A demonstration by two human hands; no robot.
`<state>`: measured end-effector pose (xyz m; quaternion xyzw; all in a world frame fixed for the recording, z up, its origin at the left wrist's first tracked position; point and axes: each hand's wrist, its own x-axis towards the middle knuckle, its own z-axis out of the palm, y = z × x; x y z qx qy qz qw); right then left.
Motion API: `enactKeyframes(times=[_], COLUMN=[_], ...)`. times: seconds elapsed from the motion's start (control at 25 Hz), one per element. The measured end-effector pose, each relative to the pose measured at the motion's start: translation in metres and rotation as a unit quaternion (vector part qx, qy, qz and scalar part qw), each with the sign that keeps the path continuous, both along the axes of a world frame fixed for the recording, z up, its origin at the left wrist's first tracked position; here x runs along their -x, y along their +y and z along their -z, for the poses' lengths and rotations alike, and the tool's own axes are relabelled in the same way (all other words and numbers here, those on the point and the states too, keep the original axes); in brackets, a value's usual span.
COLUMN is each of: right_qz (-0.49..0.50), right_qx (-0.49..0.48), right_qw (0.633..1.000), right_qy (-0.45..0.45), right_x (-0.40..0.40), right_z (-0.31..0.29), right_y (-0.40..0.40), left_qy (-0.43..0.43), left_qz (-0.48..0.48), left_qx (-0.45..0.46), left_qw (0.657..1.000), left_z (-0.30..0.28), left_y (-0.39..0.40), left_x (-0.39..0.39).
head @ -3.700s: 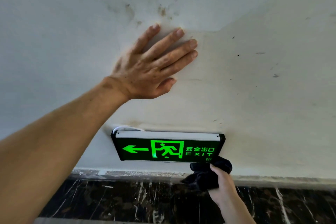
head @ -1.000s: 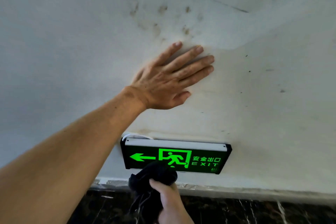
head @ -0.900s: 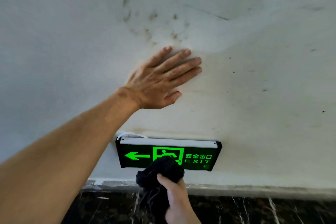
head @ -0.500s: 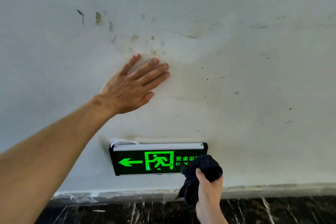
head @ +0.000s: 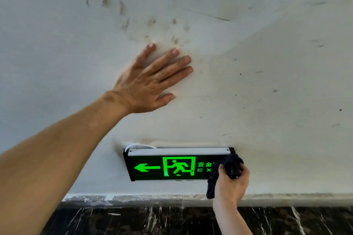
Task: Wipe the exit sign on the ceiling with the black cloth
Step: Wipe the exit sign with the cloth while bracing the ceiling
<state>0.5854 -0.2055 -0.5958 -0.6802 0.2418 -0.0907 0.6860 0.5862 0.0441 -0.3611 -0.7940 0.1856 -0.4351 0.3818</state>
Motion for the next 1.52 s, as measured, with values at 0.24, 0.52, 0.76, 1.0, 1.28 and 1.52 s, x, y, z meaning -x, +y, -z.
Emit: enactKeyframes(times=[0.24, 0.52, 0.76, 1.0, 1.28, 1.52], right_qz=[-0.049, -0.157, -0.203, -0.242, -0.273, -0.286], right_qx=[0.091, 0.11, 0.1, 0.103, 0.119, 0.126], right_qw=[0.994, 0.98, 0.97, 0.962, 0.951, 0.949], right_qy=[-0.028, -0.058, -0.085, -0.077, -0.082, -0.025], right_x=[0.02, 0.061, 0.089, 0.105, 0.11, 0.11], right_z=[0.001, -0.001, -0.007, -0.007, -0.007, 0.016], right_y=[0.038, 0.097, 0.147, 0.179, 0.189, 0.187], left_qy=[-0.009, -0.002, 0.016, 0.021, 0.02, 0.022], left_qz=[0.027, 0.022, 0.014, 0.018, 0.013, 0.011], left_qx=[0.005, 0.019, 0.023, 0.018, 0.013, 0.014], left_qw=[1.0, 1.0, 1.0, 0.999, 1.0, 1.0], left_z=[0.001, 0.0, -0.002, -0.004, -0.005, -0.005], left_y=[-0.003, -0.004, -0.006, -0.007, -0.008, -0.008], left_x=[-0.001, 0.002, 0.003, 0.006, 0.008, 0.007])
